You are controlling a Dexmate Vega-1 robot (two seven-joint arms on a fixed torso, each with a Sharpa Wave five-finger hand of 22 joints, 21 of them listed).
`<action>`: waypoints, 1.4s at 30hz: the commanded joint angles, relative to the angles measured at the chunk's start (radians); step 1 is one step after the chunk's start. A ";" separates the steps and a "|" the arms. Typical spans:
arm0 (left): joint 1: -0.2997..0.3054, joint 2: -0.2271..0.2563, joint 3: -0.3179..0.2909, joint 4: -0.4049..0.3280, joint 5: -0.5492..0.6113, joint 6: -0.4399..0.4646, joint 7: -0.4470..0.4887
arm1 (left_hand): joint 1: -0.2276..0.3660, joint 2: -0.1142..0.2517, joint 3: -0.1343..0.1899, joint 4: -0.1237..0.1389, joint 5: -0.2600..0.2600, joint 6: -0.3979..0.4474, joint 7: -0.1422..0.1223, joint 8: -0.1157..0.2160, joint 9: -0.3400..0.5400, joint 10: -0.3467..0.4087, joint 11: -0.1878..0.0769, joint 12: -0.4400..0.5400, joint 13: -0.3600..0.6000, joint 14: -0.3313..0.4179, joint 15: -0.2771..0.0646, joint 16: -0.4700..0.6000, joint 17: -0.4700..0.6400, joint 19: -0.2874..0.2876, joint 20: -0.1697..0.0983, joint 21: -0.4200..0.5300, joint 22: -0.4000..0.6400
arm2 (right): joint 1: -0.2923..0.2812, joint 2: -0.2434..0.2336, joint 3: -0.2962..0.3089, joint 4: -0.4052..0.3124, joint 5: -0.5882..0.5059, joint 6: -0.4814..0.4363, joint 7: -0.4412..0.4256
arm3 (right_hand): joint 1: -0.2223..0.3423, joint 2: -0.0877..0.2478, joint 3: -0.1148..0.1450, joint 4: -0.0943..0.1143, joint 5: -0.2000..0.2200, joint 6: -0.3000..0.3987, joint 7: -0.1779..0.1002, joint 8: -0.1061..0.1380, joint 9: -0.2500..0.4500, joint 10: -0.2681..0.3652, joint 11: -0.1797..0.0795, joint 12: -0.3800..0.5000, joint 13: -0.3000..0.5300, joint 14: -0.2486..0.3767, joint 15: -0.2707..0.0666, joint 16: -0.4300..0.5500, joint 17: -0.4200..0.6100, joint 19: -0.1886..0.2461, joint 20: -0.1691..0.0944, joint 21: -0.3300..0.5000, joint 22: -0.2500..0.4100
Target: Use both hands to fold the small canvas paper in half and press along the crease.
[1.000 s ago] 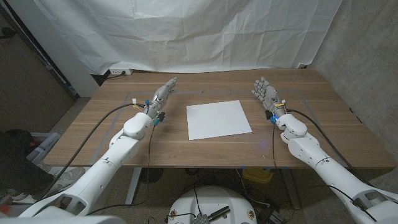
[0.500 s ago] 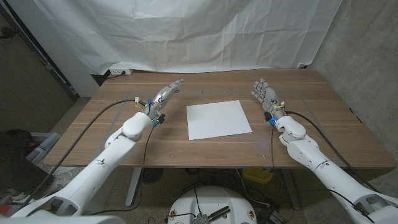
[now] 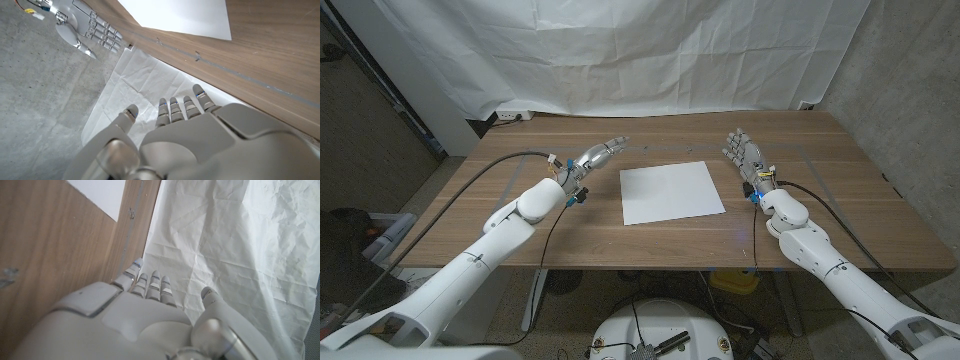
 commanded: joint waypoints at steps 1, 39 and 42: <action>-0.019 0.069 0.060 -0.058 0.104 0.017 -0.022 | 0.005 0.042 0.011 -0.002 -0.001 0.015 -0.003 -0.001 0.005 0.010 -0.005 0.004 0.004 0.008 0.002 0.001 0.001 -0.003 0.007 -0.002 0.003 | -0.007 0.003 -0.004 -0.005 -0.010 0.006 -0.019 | 0.009 0.001 0.002 -0.007 0.003 0.009 -0.002 0.005 0.003 0.007 -0.003 0.005 0.004 0.009 0.003 0.006 -0.001 0.009 0.004 0.006 0.005; -0.009 0.254 0.190 -0.212 0.264 0.076 -0.018 | 0.031 0.029 0.051 -0.022 -0.015 0.220 -0.011 0.011 0.007 0.164 -0.027 0.019 0.006 0.078 -0.032 -0.001 -0.001 0.026 0.042 -0.029 0.005 | 0.020 0.022 -0.032 0.023 -0.031 -0.004 -0.028 | 0.014 0.010 -0.001 -0.019 -0.001 0.011 -0.002 0.003 0.003 0.008 -0.004 0.003 0.004 0.008 0.003 0.006 -0.002 0.009 0.003 0.005 0.005; -0.013 0.261 0.203 -0.216 0.271 0.082 -0.020 | 0.031 0.028 0.052 -0.024 -0.016 0.229 -0.018 0.011 0.007 0.164 -0.028 0.017 0.005 0.078 -0.034 -0.002 -0.001 0.028 0.042 -0.030 0.005 | 0.021 0.022 -0.032 0.025 -0.031 -0.003 -0.027 | 0.015 0.010 -0.001 -0.020 -0.001 0.011 -0.002 0.003 0.003 0.008 -0.004 0.003 0.004 0.008 0.002 0.006 -0.002 0.009 0.003 0.005 0.005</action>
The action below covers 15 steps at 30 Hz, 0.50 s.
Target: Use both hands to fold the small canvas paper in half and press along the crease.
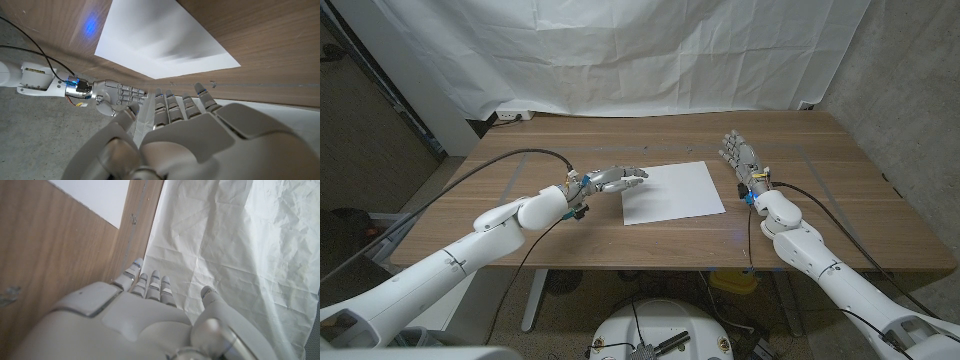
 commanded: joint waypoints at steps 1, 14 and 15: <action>-0.015 0.038 0.049 -0.024 0.031 0.028 -0.019 | -0.002 0.022 0.010 -0.001 -0.002 0.020 -0.007 0.000 0.002 0.006 -0.003 -0.006 0.003 0.009 -0.001 -0.003 0.002 0.002 -0.001 -0.005 0.006 | 0.008 0.005 -0.006 0.012 -0.004 -0.003 -0.001 | 0.007 0.003 0.003 -0.009 -0.001 0.011 -0.001 0.003 0.003 0.008 -0.004 0.003 0.005 0.008 0.002 0.006 0.002 0.009 0.003 0.005 0.005; -0.006 0.083 0.083 -0.057 0.026 0.053 -0.026 | 0.002 0.013 0.011 -0.011 -0.004 0.058 -0.025 0.001 0.002 0.017 -0.002 -0.009 0.003 0.014 -0.009 -0.006 0.000 0.010 -0.001 -0.008 0.006 | 0.020 0.011 -0.012 0.031 -0.007 -0.007 0.004 | 0.009 0.005 0.002 -0.013 -0.002 0.011 -0.001 0.002 0.003 0.008 -0.002 0.002 0.005 0.008 0.003 0.006 0.002 0.009 0.003 0.005 0.005; -0.003 0.086 0.083 -0.059 0.022 0.050 -0.019 | 0.002 0.013 0.012 -0.012 -0.004 0.067 -0.021 0.003 0.002 0.022 0.001 -0.009 0.003 0.015 -0.008 -0.006 0.000 0.011 -0.001 -0.009 0.006 | 0.022 0.012 -0.013 0.034 -0.007 -0.007 0.006 | 0.009 0.005 0.002 -0.014 -0.003 0.011 -0.001 0.002 0.003 0.008 -0.002 0.002 0.005 0.008 0.002 0.006 0.002 0.009 0.003 0.005 0.005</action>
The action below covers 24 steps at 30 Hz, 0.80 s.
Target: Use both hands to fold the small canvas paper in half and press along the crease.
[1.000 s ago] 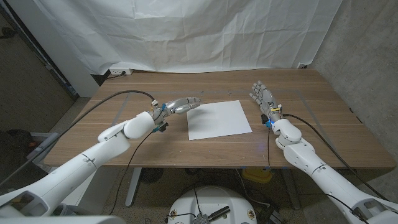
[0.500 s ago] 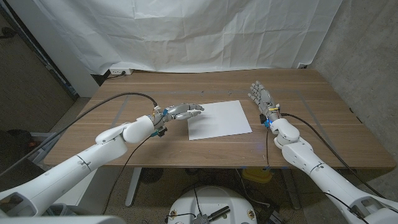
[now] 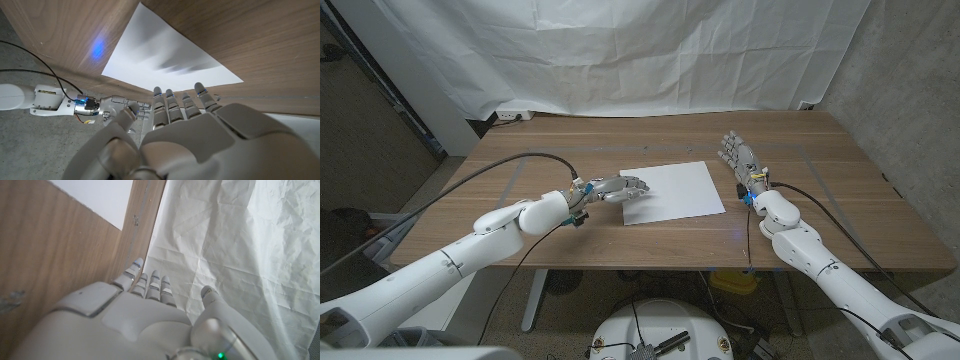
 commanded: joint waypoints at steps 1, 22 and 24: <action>0.011 0.042 0.028 -0.028 -0.002 0.021 0.006 | 0.009 0.006 0.005 -0.005 -0.004 0.040 -0.004 0.005 0.002 0.027 0.004 0.001 0.003 0.016 -0.007 0.000 0.001 0.008 -0.002 -0.006 0.006 | 0.019 0.008 -0.010 0.026 -0.006 -0.005 0.007 | 0.008 0.004 0.003 -0.004 -0.003 0.011 -0.001 0.002 0.003 0.008 -0.001 0.002 0.005 0.008 0.003 0.006 0.002 0.009 0.003 0.005 0.005; 0.026 0.113 0.059 -0.097 0.031 0.099 0.017 | 0.008 0.000 0.016 -0.021 -0.005 0.261 0.026 0.024 0.001 0.162 0.008 0.018 0.003 0.086 -0.039 0.002 0.000 0.047 0.006 -0.021 0.006 | 0.047 0.023 -0.019 0.062 -0.008 -0.010 0.021 | 0.010 0.007 0.002 -0.010 -0.004 0.012 0.000 0.001 0.003 0.008 -0.002 0.002 0.005 0.007 0.004 0.006 0.002 0.009 0.003 0.005 0.005; 0.020 0.116 0.066 -0.098 0.037 0.103 0.012 | 0.007 -0.001 0.016 -0.021 -0.005 0.268 0.030 0.024 0.000 0.170 0.008 0.019 0.003 0.089 -0.040 0.002 0.000 0.048 0.006 -0.022 0.006 | 0.050 0.024 -0.020 0.066 -0.008 -0.011 0.023 | 0.010 0.007 0.002 -0.010 -0.004 0.012 -0.001 0.001 0.003 0.009 -0.002 0.002 0.005 0.007 0.004 0.006 0.002 0.009 0.003 0.005 0.005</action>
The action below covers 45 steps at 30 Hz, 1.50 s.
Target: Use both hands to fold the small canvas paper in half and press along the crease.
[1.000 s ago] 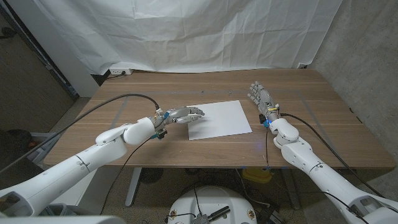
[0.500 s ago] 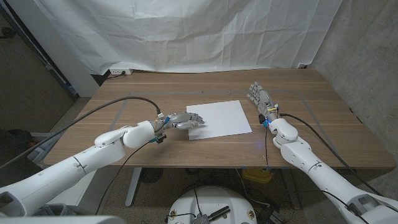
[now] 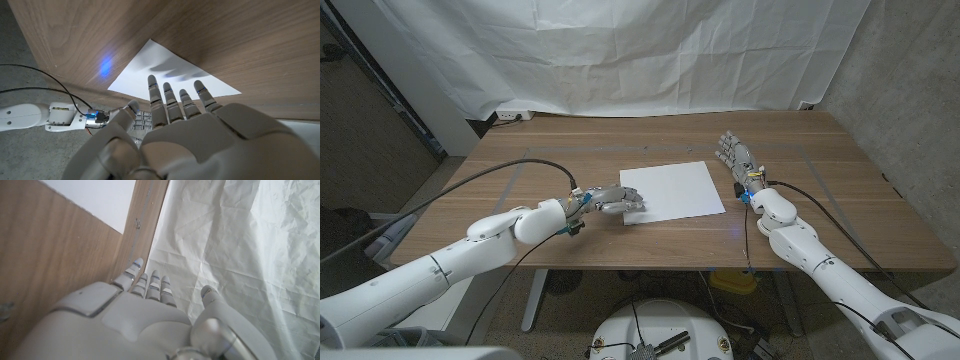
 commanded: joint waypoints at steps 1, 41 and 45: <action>-0.008 0.032 0.031 -0.026 0.025 0.044 -0.013 | -0.005 0.002 0.001 -0.006 -0.001 0.028 0.011 0.006 0.003 0.020 0.001 0.007 0.003 0.013 -0.016 0.001 0.000 0.007 -0.004 -0.007 0.001 | 0.015 0.009 -0.004 0.023 0.000 -0.002 0.010 | 0.009 0.005 0.006 -0.007 -0.004 0.012 0.000 0.001 0.003 0.009 -0.002 0.002 0.005 0.007 0.004 0.006 0.001 0.009 0.003 0.005 0.005; -0.108 0.027 0.146 -0.024 0.124 0.090 -0.060 | -0.036 -0.006 -0.006 0.014 0.000 0.084 0.038 -0.020 0.004 0.070 -0.004 0.000 0.004 0.025 -0.034 -0.004 0.002 0.011 -0.009 -0.026 0.002 | 0.146 -0.182 -0.229 -0.370 -0.431 -0.714 -0.291 | 0.121 0.028 0.066 -0.102 -0.019 0.223 0.007 0.037 0.003 0.195 0.040 0.043 0.006 0.228 0.050 0.048 0.002 0.167 0.040 0.040 0.008; -0.111 0.027 0.152 -0.020 0.125 0.090 -0.060 | -0.039 -0.005 -0.007 0.018 0.000 0.089 0.038 -0.021 0.004 0.071 -0.003 -0.001 0.004 0.027 -0.036 -0.004 0.002 0.012 -0.010 -0.027 0.002 | 0.194 -0.190 -0.286 -0.388 -0.498 -0.805 -0.277 | 0.135 0.025 0.070 -0.116 -0.020 0.226 0.000 0.035 0.003 0.202 0.034 0.043 0.006 0.241 0.041 0.051 0.004 0.170 0.040 0.039 0.009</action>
